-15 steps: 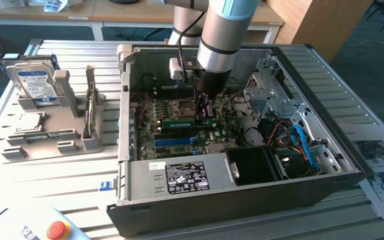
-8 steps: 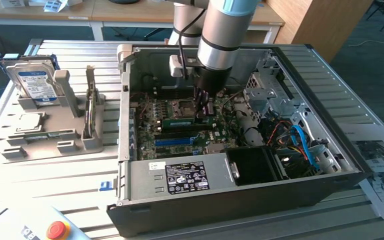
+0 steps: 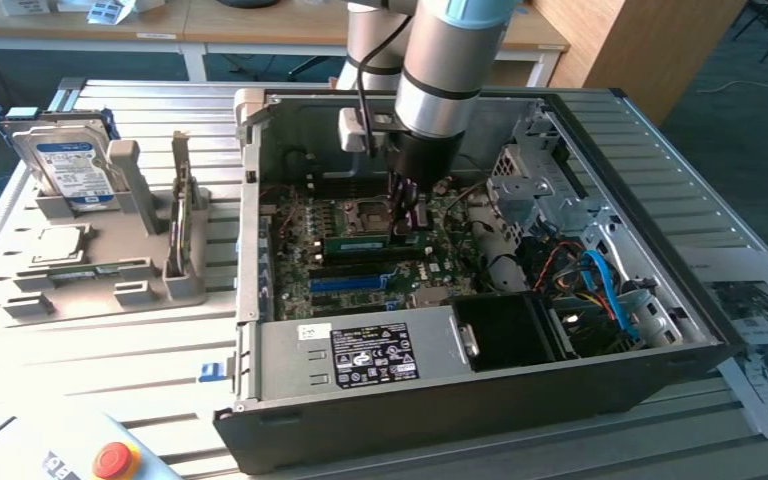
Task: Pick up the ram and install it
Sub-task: 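Insert the ram into the slot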
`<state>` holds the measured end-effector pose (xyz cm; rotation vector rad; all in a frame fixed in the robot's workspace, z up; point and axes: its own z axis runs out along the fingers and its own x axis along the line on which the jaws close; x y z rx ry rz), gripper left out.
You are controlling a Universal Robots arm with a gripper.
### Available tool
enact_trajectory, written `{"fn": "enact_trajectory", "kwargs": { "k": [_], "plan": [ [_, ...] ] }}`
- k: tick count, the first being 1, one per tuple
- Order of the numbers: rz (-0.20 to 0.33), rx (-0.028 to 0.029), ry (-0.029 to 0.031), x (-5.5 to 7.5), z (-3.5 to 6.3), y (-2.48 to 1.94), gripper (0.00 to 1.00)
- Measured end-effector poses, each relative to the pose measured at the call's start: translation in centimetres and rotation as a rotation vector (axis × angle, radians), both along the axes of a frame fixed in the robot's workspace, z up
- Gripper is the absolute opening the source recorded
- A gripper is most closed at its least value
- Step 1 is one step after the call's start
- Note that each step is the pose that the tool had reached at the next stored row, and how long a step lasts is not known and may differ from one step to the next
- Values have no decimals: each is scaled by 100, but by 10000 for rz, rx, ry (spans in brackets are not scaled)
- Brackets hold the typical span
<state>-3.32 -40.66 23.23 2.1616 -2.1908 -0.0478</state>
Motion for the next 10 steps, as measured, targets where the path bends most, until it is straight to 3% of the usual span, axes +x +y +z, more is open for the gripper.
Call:
{"fn": "enact_trajectory", "kwargs": {
  "k": [3, 10],
  "plan": [
    [6, -1, -37, -2, 0, 0, 12],
    [7, -29, -42, -4, -6, 0, 12]
  ]
}}
